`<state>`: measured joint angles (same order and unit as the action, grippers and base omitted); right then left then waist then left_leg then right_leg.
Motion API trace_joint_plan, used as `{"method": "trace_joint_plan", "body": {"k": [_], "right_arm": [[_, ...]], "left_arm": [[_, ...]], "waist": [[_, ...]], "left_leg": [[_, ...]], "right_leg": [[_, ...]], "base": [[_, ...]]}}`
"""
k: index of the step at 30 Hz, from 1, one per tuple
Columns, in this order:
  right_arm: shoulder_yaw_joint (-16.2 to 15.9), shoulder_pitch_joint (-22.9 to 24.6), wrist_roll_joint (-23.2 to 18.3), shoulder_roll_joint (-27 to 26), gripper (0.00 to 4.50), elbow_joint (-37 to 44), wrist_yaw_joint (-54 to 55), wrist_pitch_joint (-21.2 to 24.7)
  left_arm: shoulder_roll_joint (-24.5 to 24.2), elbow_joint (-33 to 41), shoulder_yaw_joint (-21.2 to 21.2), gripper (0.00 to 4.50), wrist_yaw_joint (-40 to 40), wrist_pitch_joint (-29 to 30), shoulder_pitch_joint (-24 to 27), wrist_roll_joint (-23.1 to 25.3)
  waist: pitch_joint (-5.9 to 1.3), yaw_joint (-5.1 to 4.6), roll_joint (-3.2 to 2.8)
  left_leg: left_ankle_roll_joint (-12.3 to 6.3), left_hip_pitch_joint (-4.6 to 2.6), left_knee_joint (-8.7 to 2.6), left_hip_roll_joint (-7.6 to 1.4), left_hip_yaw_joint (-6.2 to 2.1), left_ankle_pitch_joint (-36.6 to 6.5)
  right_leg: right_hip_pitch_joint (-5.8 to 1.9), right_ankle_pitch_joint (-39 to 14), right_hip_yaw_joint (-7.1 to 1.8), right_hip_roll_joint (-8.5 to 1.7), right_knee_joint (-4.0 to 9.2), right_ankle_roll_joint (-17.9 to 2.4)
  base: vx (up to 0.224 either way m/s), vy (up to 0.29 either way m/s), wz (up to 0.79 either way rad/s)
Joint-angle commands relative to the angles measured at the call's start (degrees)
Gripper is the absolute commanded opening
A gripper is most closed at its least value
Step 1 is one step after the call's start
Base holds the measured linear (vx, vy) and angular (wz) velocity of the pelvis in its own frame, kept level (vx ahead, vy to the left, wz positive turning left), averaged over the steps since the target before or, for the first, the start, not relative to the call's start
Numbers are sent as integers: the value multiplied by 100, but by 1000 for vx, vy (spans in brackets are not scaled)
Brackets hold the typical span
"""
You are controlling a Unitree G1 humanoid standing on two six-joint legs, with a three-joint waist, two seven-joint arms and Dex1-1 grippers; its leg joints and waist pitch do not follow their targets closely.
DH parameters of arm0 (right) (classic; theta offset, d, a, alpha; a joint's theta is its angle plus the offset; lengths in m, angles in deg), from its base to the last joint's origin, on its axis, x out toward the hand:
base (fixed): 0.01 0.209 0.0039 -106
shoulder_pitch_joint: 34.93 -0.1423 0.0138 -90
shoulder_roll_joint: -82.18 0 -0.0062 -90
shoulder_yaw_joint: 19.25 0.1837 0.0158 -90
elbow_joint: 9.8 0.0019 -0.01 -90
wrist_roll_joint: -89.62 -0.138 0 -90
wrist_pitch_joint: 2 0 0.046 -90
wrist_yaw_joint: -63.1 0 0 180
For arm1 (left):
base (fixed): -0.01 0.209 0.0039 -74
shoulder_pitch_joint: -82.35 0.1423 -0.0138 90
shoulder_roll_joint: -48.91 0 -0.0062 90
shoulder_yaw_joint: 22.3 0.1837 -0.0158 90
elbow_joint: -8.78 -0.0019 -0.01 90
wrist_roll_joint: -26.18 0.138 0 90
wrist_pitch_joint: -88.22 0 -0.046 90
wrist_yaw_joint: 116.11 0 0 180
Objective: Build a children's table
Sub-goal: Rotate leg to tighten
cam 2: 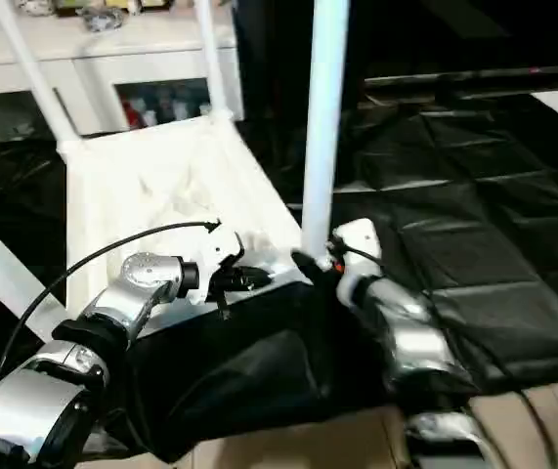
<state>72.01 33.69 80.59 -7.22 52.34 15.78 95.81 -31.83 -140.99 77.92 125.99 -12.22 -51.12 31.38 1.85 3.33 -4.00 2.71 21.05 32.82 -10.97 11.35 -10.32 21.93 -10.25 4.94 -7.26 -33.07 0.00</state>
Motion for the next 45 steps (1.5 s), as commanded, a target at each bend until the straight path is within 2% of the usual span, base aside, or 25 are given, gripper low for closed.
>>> {"method": "trace_joint_plan", "body": {"k": [1,3,6,10,14,17,20,24,25,26,27,28,29,30,31,33,34,35,36,38,39,41,42,43,45], "right_arm": [[-685,148,-285,102,348,511,-1189,194],[-635,263,-378,454,348,711,-1582,246],[-338,478,-578,1254,348,991,-2328,471],[-173,534,-695,1574,348,1057,-2551,555],[218,566,-959,2098,348,1068,-2742,683],[482,555,-1081,2220,348,1123,-2642,836],[599,596,-1120,2222,348,1192,-2497,871],[663,675,-1122,2053,348,1379,-1943,977],[662,713,-1112,1989,353,1456,-1789,1033],[659,755,-1045,1820,354,1541,-1462,1093],[714,777,-935,1536,354,1598,-915,1165],[816,782,-817,1245,354,1591,-319,1213],[883,786,-765,1105,354,1575,-19,1235],[947,807,-693,970,354,1576,302,1199],[978,829,-667,898,354,1597,487,1164],[1063,921,-660,757,354,1697,798,1083],[1114,980,-666,639,354,1836,1001,1086],[1160,1032,-675,522,354,1979,1186,1094],[1226,1115,-704,284,371,2246,1487,1031],[1267,1187,-669,65,387,2488,1727,964],[1291,1219,-653,-1,390,2553,1809,933],[1314,1320,-673,-146,408,2710,2019,890],[1322,1418,-708,-267,420,2831,2165,824],[1326,1492,-739,-351,420,2917,2247,781],[1201,1908,-775,-600,442,3291,2284,583]], "left_arm": [[64,100,370,0,483,-186,-123,90],[-41,88,383,0,657,-221,-134,99],[-261,107,386,0,1260,-273,-134,39],[-344,125,377,0,1584,-306,-123,-31],[-459,206,384,0,1854,-381,-59,-91],[-475,357,353,0,1999,-317,41,-217],[-471,483,288,0,1994,-309,121,-302],[-443,729,18,0,1783,-249,196,-599],[-440,826,-61,27,1757,-201,222,-696],[-420,985,-227,44,1603,-104,271,-855],[-405,1257,-440,44,1406,73,384,-1068],[-407,1500,-664,55,1070,150,514,-1220],[-413,1616,-776,75,875,167,585,-1277],[-424,1653,-927,84,433,31,630,-1244],[-424,1658,-1029,84,115,-133,653,-1211],[-393,1754,-1267,100,-470,-304,745,-1220],[-375,1918,-1393,110,-865,-267,847,-1180],[-353,2087,-1494,119,-1174,-190,950,-1149],[-226,2454,-1702,126,-1685,-98,1195,-1132],[-28,2921,-1904,139,-2239,-6,1483,-1110],[49,3071,-1958,152,-2388,32,1581,-1114],[176,3431,-1984,167,-2735,204,1825,-1093],[249,3695,-1984,173,-2939,355,2047,-1070],[318,3876,-2001,173,-3022,417,2214,-1128],[588,4526,-2082,207,-3424,63,2933,-1035]], "waist": [[-308,60,97],[-339,133,103],[-349,268,110],[-335,341,109],[-321,341,136],[-327,350,162],[-339,353,179],[-365,356,184],[-386,361,191],[-395,361,223],[-385,366,215],[-386,358,254],[-364,339,221],[-344,330,228],[-330,316,235],[-290,279,242],[-282,271,270],[-274,261,244],[-265,230,257],[-269,185,246],[-268,163,276],[-286,162,266],[-281,156,308],[-260,151,310],[-285,150,310]], "left_leg": [[-523,-40,-387,-229,-74,-1489],[-728,-11,-327,-223,-65,-1053],[-887,-37,-293,-238,-53,-863],[-838,-36,-308,-254,-65,-949],[-698,-18,-328,-253,-80,-1085],[-739,-14,-308,-250,-77,-945],[-824,-15,-287,-247,-70,-772],[-920,-4,-261,-258,-76,-491],[-973,-3,-234,-251,-72,-362],[-1041,38,-203,-244,-73,-153],[-1070,72,-178,-228,-64,-85],[-1053,70,-179,-237,-49,-112],[-966,88,-202,-232,-52,-306],[-791,60,-216,-241,-50,-615],[-700,47,-227,-240,-46,-778],[-405,28,-275,-235,-52,-1183],[-368,27,-286,-234,-52,-1224],[-300,28,-306,-248,-65,-1293],[-237,40,-332,-252,-76,-1355],[-155,37,-352,-270,-92,-1393],[-156,44,-351,-263,-85,-1362],[-173,21,-337,-252,-76,-1212],[-205,36,-334,-280,-74,-1101],[-258,64,-336,-265,-69,-1066],[-356,57,-305,-265,-57,-903]], "right_leg": [[-220,-985,-202,-174,361,-1294],[-242,-357,-189,-180,283,-1454],[-246,-142,-190,-199,260,-1530],[-239,-399,-179,-212,275,-1523],[-259,-757,-177,-221,300,-1442],[-259,-764,-176,-229,288,-1445],[-248,-631,-165,-216,267,-1477],[-236,-344,-168,-208,213,-1485],[-219,-213,-167,-199,191,-1507],[-214,-7,-173,-194,139,-1518],[-187,18,-166,-196,115,-1546],[-163,-1,-171,-194,121,-1575],[-142,-339,-145,-190,149,-1546],[-118,-772,-151,-176,191,-1449],[-107,-955,-156,-169,222,-1381],[-115,-1601,-173,-184,305,-1052],[-114,-1705,-175,-181,318,-980],[-104,-1781,-187,-179,316,-874],[-117,-1854,-187,-174,319,-784],[-111,-1724,-189,-169,312,-762],[-116,-1642,-189,-165,317,-770],[-101,-1392,-202,-134,301,-794],[-117,-1103,-215,-144,257,-842],[-116,-1074,-214,-142,271,-833],[-123,-847,-217,-141,251,-858]], "base": [[0,0,0],[27,-2,2],[0,0,0],[0,0,0],[0,0,0],[0,0,0],[0,0,0],[0,0,0],[0,0,0],[0,0,0],[0,0,0],[0,0,0],[0,0,0],[0,0,0],[0,0,0],[0,0,0],[0,0,0],[0,0,0],[0,0,0],[0,0,0],[0,0,0],[0,0,0],[0,0,0],[0,0,0],[0,0,0]]}}
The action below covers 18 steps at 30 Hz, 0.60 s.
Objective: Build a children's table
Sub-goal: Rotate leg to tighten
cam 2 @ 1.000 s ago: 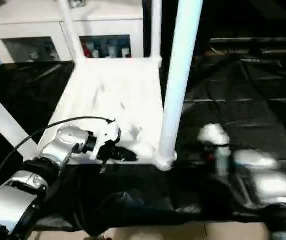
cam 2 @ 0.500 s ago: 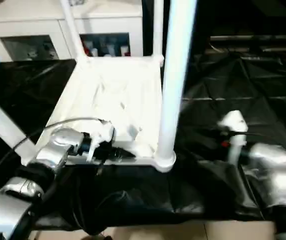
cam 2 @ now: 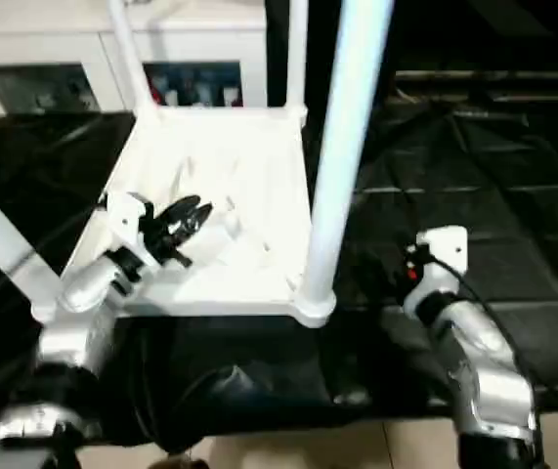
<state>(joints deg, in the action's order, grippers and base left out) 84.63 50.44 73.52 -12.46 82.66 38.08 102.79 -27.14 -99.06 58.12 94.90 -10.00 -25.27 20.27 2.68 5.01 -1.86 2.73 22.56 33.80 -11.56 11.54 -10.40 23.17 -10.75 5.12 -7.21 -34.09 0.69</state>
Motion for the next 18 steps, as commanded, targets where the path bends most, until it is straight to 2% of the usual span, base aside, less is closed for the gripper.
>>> {"method": "trace_joint_plan", "body": {"k": [1,2,3,4,5,7,8,9,10,11,12,13,14,15,16,17,18], "right_arm": [[-60,232,-68,-76,442,260,53,-115],[-269,527,21,-69,447,459,-86,-154],[-369,641,82,-41,450,527,-153,-159],[-369,641,82,-41,450,527,-153,-159],[-444,765,155,-30,450,586,-154,-165],[-498,971,117,-84,450,753,-128,-121],[-515,1030,105,-100,450,812,-102,-81],[-611,1260,30,-133,450,1079,-85,76],[-611,1260,30,-133,450,1079,-85,76],[-706,1421,-32,-122,450,1268,-148,154],[-865,1577,-84,-45,450,1423,-326,175],[-865,1577,-84,-45,450,1423,-326,175],[-1059,1718,-152,59,450,1557,-560,205],[-1126,1734,-126,90,450,1566,-611,191],[-1126,1734,-126,90,450,1566,-611,191],[-1162,1692,-65,65,450,1512,-531,214],[-1163,1673,-58,47,450,1511,-481,254]], "left_arm": [[119,333,-101,207,-315,-159,348,76],[241,718,-78,211,-598,-278,743,245],[279,872,-53,212,-691,-256,891,297],[279,872,-53,217,-691,-256,891,297],[300,1071,17,229,-756,-138,1079,359],[324,1396,79,229,-959,29,1381,520],[321,1491,86,229,-1007,85,1468,551],[308,1863,74,229,-1138,304,1790,592],[308,1863,74,229,-1138,304,1790,592],[303,2115,52,229,-1191,443,1998,569],[280,2308,29,229,-1142,524,2172,465],[280,2308,29,229,-1142,524,2172,465],[248,2479,6,229,-1086,631,2320,306],[217,2494,8,229,-1050,728,2328,256],[217,2494,8,229,-1050,728,2328,256],[161,2461,24,229,-1065,774,2262,260],[138,2481,38,229,-1093,821,2243,263]], "waist": [[-364,-11,120],[-368,-14,123],[-372,-5,115],[-358,-7,118],[-353,-15,119],[-300,-9,127],[-283,-11,126],[-272,-20,81],[-261,-25,99],[-248,-30,98],[-248,-22,6],[-258,-45,43],[-246,-45,34],[-245,-48,52],[-240,-52,53],[-239,-55,26],[-239,-62,36]], "left_leg": [[-465,-63,-400,-203,-77,-805],[-490,-88,-389,-177,-66,-828],[-517,-72,-383,-211,-79,-749],[-521,-67,-390,-212,-76,-773],[-472,-81,-406,-204,-74,-912],[-368,-81,-446,-215,-77,-1222],[-262,-102,-472,-216,-84,-1442],[-139,-101,-494,-223,-106,-1604],[-110,-95,-506,-227,-107,-1655],[-54,-115,-518,-220,-109,-1785],[16,-116,-535,-206,-134,-1901],[43,-124,-531,-209,-130,-1954],[86,-119,-539,-196,-145,-2026],[105,-136,-535,-199,-144,-2120],[103,-125,-537,-190,-149,-2129],[118,-142,-536,-183,-145,-2196],[127,-147,-537,-179,-146,-2211]], "right_leg": [[-271,-660,-228,-146,358,-898],[-247,-703,-226,-113,371,-873],[-271,-547,-232,-124,356,-854],[-264,-554,-231,-116,368,-837],[-255,-723,-230,-108,380,-811],[-241,-1207,-240,-122,443,-698],[-226,-1556,-247,-121,479,-598],[-229,-1726,-253,-120,493,-521],[-232,-1757,-257,-109,504,-468],[-213,-1882,-270,-101,518,-413],[-212,-1999,-282,-105,524,-363],[-207,-2007,-291,-90,545,-335],[-194,-2046,-327,-71,544,-288],[-179,-2053,-352,-54,559,-281],[-182,-2064,-352,-50,552,-283],[-154,-2135,-358,-44,569,-283],[-148,-2165,-359,-41,575,-274]], "base": [[0,0,0],[0,0,0],[0,0,0],[0,0,0],[0,0,0],[0,0,0],[0,0,0],[0,0,0],[0,0,0],[0,0,0],[0,0,0],[0,0,0],[0,0,0],[0,0,0],[0,0,0],[0,0,0],[0,0,0]]}}
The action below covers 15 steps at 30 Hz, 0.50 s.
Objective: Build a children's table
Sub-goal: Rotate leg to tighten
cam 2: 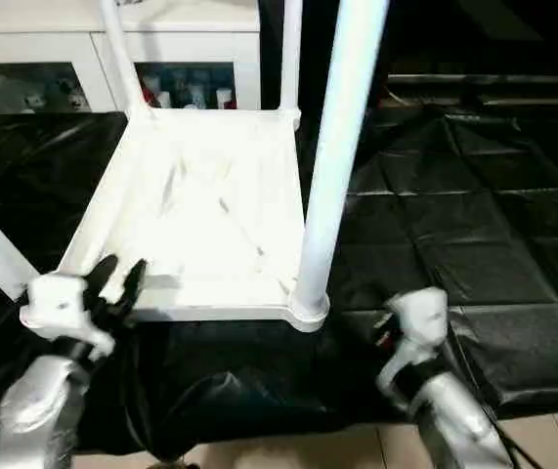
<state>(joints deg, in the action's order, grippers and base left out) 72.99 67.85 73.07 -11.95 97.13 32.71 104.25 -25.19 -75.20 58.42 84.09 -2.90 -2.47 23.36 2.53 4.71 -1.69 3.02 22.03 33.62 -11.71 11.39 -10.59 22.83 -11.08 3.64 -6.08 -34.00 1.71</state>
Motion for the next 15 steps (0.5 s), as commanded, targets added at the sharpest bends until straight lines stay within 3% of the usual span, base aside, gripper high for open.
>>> {"method": "trace_joint_plan", "body": {"k": [1,8,10,11,12,13,14,15], "right_arm": [[-4,-99,-25,-32,450,55,79,122],[-50,-253,34,-100,450,-69,303,92],[-57,-254,25,-92,450,-73,298,101],[-63,-255,23,-87,450,-77,293,107],[-66,-258,35,-81,450,-97,288,103],[-80,-266,52,-65,450,-111,275,100],[-122,-274,158,-21,450,-113,278,26],[-177,-282,211,27,450,-99,247,6]], "left_arm": [[-73,66,19,229,-44,157,-91,-36],[-132,150,252,229,-59,241,-15,-18],[-118,194,288,229,-34,252,29,-56],[-115,205,292,229,-34,289,32,-97],[-108,224,305,229,-50,300,52,-105],[-107,249,333,229,-51,257,82,-108],[-101,280,351,229,-70,223,118,-96],[-120,323,381,229,-73,99,179,-46]], "waist": [[-220,-34,13],[-253,-40,32],[-278,-27,59],[-285,4,67],[-293,36,82],[-300,123,145],[-318,222,151],[-327,247,137]], "left_leg": [[121,-93,-522,-158,-137,-2221],[140,-78,-513,-151,-143,-2070],[-185,-34,-453,-102,-83,-1887],[-517,4,-381,-70,-52,-1683],[-686,24,-318,-53,-49,-1566],[-1014,125,-106,-37,-126,-1234],[-1235,290,227,-92,-316,-833],[-1266,361,337,-128,-408,-684]], "right_leg": [[-115,-2194,-213,-151,567,-359],[-134,-1918,-230,-151,528,-379],[-158,-1941,-282,-272,556,-458],[-178,-2061,-357,-408,612,-529],[-201,-2144,-417,-505,648,-543],[-299,-2346,-612,-830,741,-528],[-423,-2598,-899,-1299,822,-575],[-440,-2616,-975,-1404,829,-686]], "base": [[0,0,0],[0,0,0],[0,0,0],[0,0,0],[0,0,0],[0,0,0],[15,76,-4],[41,126,2]]}}
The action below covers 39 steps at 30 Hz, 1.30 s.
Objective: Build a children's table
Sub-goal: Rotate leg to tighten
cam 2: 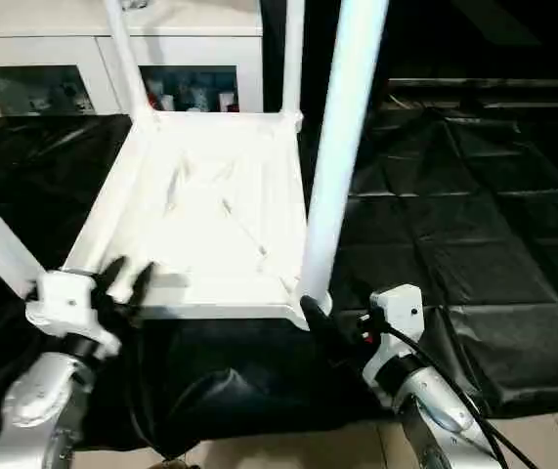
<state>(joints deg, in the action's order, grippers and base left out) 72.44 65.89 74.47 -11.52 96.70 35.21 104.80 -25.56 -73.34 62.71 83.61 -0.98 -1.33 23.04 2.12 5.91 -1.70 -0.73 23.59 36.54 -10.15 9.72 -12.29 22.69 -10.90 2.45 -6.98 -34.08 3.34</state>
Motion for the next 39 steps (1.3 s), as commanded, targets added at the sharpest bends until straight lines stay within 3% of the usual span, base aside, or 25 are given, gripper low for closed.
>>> {"method": "trace_joint_plan", "body": {"k": [1,2,3,6,8,9,11,12,13,14,16,19,21,23,25,26,28,30,31,32,33,34,36,37,39], "right_arm": [[-144,-89,101,4,450,-50,-12,-73],[-170,-90,151,37,450,-42,-23,-125],[-181,-80,109,54,450,-33,-60,-134],[-160,-55,4,46,450,-17,-98,-85],[-146,-18,-75,36,450,1,-117,-72],[-95,22,-182,-12,450,3,-125,-89],[-16,46,-248,-56,450,-9,-66,-53],[3,49,-253,-64,450,-15,-51,-48],[8,50,-212,-56,450,-30,-32,-63],[7,51,-184,-51,450,-40,-25,-79],[20,50,-131,-29,450,-75,17,-117],[104,18,-88,31,450,-166,111,-149],[164,-8,-124,53,450,-195,139,-171],[194,-22,-133,46,450,-213,179,-142],[207,-35,-130,29,450,-235,233,-102],[226,-44,-158,-7,450,-246,268,-60],[224,-57,-126,-36,450,-270,333,-71],[213,-65,-81,-42,450,-294,373,-125],[214,-69,-66,-47,450,-303,387,-151],[258,-64,-105,-96,450,-293,431,-154],[290,-60,-135,-132,450,-284,462,-152],[313,-65,-145,-137,450,-278,456,-200],[326,-71,-153,-114,450,-275,431,-252],[314,-80,-125,-72,450,-276,427,-228],[307,-90,-106,-43,450,-279,428,-198]], "left_arm": [[-97,155,-33,229,-28,-120,86,13],[-102,184,-13,229,-42,-180,119,47],[-114,239,21,229,-86,-206,169,65],[-121,284,46,229,-129,-195,201,51],[-133,315,69,229,-149,-160,226,36],[-130,334,90,229,-146,-88,245,-1],[-115,350,111,229,-139,-118,274,-77],[-112,362,118,229,-149,-89,285,-86],[-125,365,135,229,-136,-64,291,-102],[-138,367,147,229,-126,-36,293,-112],[-139,347,148,229,-127,-70,284,-125],[-176,147,-27,229,-379,-73,171,-18],[-297,-65,-143,229,-345,-103,41,-57],[-409,-161,-167,229,-281,-66,-20,-93],[-504,-256,-188,229,-207,-28,-78,-153],[-537,-314,-216,229,-207,-44,-122,-169],[-590,-416,-235,229,-220,-135,-219,-154],[-626,-485,-229,229,-250,-162,-298,-131],[-632,-504,-231,229,-262,-145,-327,-132],[-657,-516,-207,229,-279,-218,-351,-80],[-675,-521,-188,229,-290,-277,-364,-40],[-680,-509,-160,229,-304,-281,-365,-2],[-691,-500,-114,229,-319,-323,-366,63],[-651,-483,-109,229,-362,-294,-363,50],[-622,-476,-109,229,-393,-273,-365,36]], "waist": [[-263,136,0],[-190,-95,-156],[-249,-221,-301],[-246,-347,-377],[-197,-298,-382],[-206,-268,-300],[-200,-106,-111],[-155,-94,145],[-53,-117,226],[-66,112,242],[16,160,323],[-113,224,300],[-116,149,214],[-77,-106,-46],[-105,-180,-181],[-110,-268,-205],[-56,-188,20],[-100,-64,138],[-177,115,212],[-132,168,218],[-131,101,155],[-125,-184,-68],[-202,-363,-109],[-306,-396,-303],[-310,-528,-367]], "left_leg": [[-1326,399,-170,-250,-482,-32],[-1726,194,-623,17,-572,327],[-1828,-297,-562,-121,-903,394],[-889,-400,-821,-679,-1896,134],[-527,-189,-963,-539,-1995,-732],[-291,-236,-1016,-827,-1725,-1772],[-722,-62,-1213,-725,-1407,-2866],[-756,-24,-860,-269,-999,-2991],[-469,-80,165,326,-622,-2559],[-207,78,841,427,-533,-716],[103,324,812,411,-563,-237],[-122,192,533,331,-730,-820],[-108,-162,35,253,-660,-802],[-152,-566,-691,-389,-790,-2107],[93,-566,-836,-467,-715,-3057],[390,-854,-641,-377,-247,-3077],[543,-866,-441,-79,55,-2984],[191,-687,-206,-3,27,-2349],[-75,-429,130,101,-156,-1595],[-172,-125,308,77,-552,-1146],[-126,-142,209,80,-650,-983],[-448,-311,-733,48,-735,-1275],[-429,-470,-826,-205,-910,-1675],[282,-555,-792,-268,-1032,-1188],[1035,-667,-801,-688,-1369,1243]], "right_leg": [[-585,-2213,-176,-1216,786,-1047],[-435,-1788,552,34,335,-1197],[-145,-1353,521,536,-147,-1223],[118,-1601,194,472,-814,-924],[72,-1538,49,486,-999,-889],[113,-1323,-138,381,-952,-767],[-23,-1214,-406,350,-948,-549],[69,-1680,-680,197,-206,-1099],[269,-3105,-824,-222,604,-1710],[75,-4554,-1086,-474,753,-1016],[-126,-5708,-1093,-430,705,613],[-414,-3982,-1324,-499,547,-210],[-342,-3424,-995,-83,587,-855],[-38,-2311,-488,350,337,-1052],[-149,-1485,-379,203,271,-1175],[96,-1909,-516,225,550,-1067],[150,-3247,-707,137,703,-798],[-81,-4150,-1315,-177,859,-602],[-413,-4197,-1895,-485,946,-601],[-545,-4060,-2037,-691,937,-819],[-459,-3771,-1960,-496,916,-953],[-71,-2317,-952,498,405,-1065],[2,-1094,-588,550,30,-962],[9,-24,-380,505,-172,-809],[91,-407,-129,403,-428,-390]], "base": [[41,126,2],[32,186,29],[40,173,61],[20,92,61],[-30,-11,57],[-77,-79,60],[-87,-123,55],[-106,-227,32],[-106,-227,32],[-106,-193,5],[-91,-121,-15],[-61,-55,3],[-99,27,18],[-100,75,24],[-74,102,23],[-27,111,9],[-21,113,-28],[12,146,-57],[38,170,-59],[48,209,-62],[14,240,-56],[14,240,-56],[16,248,-6],[15,245,10],[16,170,-4]]}}
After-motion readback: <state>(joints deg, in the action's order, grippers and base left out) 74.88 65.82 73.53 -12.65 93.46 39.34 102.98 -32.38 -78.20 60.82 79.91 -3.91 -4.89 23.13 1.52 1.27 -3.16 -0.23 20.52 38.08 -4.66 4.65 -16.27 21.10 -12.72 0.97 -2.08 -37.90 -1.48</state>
